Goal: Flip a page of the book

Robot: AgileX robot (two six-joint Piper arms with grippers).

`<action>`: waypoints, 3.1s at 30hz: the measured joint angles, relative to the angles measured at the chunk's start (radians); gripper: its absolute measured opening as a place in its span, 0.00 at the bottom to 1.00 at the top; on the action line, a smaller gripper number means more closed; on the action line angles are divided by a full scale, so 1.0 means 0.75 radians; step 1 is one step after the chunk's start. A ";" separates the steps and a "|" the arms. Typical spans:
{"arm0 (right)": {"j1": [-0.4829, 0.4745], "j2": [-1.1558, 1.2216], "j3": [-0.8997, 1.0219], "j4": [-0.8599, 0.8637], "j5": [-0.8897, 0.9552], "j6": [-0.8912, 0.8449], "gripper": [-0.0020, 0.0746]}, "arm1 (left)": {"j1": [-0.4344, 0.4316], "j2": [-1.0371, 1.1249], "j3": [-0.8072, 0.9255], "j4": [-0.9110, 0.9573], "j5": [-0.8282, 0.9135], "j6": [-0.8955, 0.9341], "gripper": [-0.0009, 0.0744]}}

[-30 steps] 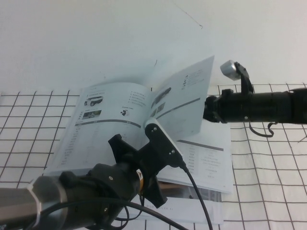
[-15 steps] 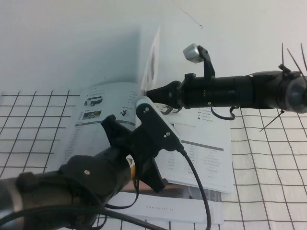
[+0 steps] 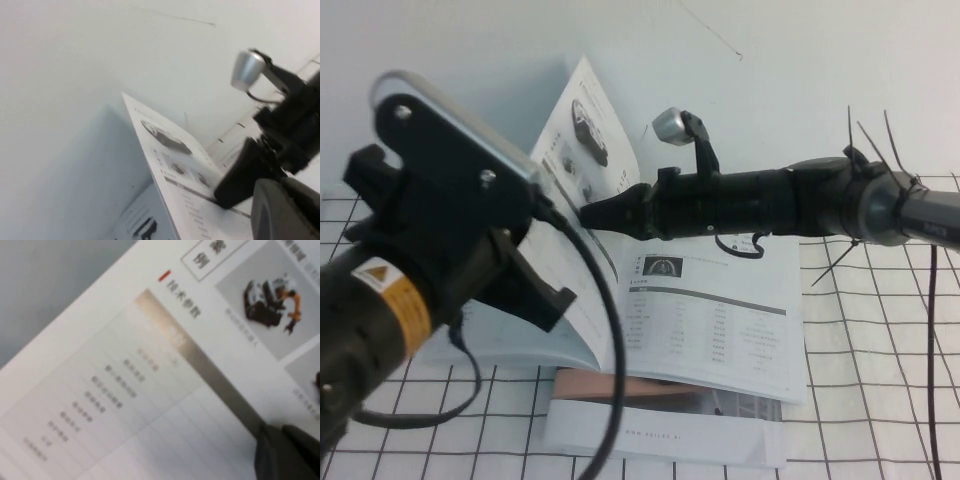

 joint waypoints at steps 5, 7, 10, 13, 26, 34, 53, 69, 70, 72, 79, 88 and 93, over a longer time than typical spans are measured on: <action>0.079 0.059 -0.029 0.000 0.000 0.000 0.03 | 0.000 -0.122 0.006 -0.011 0.128 0.011 0.01; 0.117 0.089 -0.036 -0.016 -0.006 0.006 0.03 | 0.000 -0.145 0.006 -0.013 0.173 0.020 0.01; 0.173 0.118 -0.036 -0.078 -0.037 0.020 0.03 | 0.000 -0.154 0.006 -0.028 0.244 0.035 0.01; 0.211 0.136 -0.036 -0.178 -0.082 0.055 0.03 | 0.000 -0.154 0.007 -0.063 0.272 0.050 0.01; 0.214 0.131 -0.044 -0.395 -0.084 0.171 0.03 | 0.000 -0.188 0.007 -0.230 0.322 0.206 0.01; 0.214 -0.057 -0.047 -0.514 -0.241 0.097 0.03 | 0.026 -0.193 0.007 -0.195 0.320 0.244 0.01; 0.220 0.134 -0.264 -1.038 -0.483 0.161 0.03 | 0.026 -0.193 0.009 -0.336 0.325 0.311 0.01; 0.285 0.068 -0.281 -1.257 -0.208 0.288 0.03 | 0.026 -0.193 0.009 -0.363 0.363 0.317 0.01; 0.285 0.047 -0.274 -1.270 -0.195 0.302 0.03 | 0.026 -0.193 0.009 -0.366 0.367 0.317 0.01; 0.285 -0.015 -0.268 -1.285 -0.180 0.325 0.03 | 0.026 -0.198 0.009 -0.377 0.373 0.317 0.01; 0.197 -0.373 -0.264 -1.469 -0.115 0.572 0.03 | 0.026 -0.298 0.009 -0.651 0.403 0.613 0.01; -0.077 -0.885 -0.223 -1.754 0.016 0.944 0.03 | 0.026 -0.693 0.009 -1.012 0.590 0.876 0.01; -0.131 -1.214 0.054 -1.764 0.012 0.966 0.03 | 0.026 -0.975 0.014 -1.210 0.614 0.877 0.01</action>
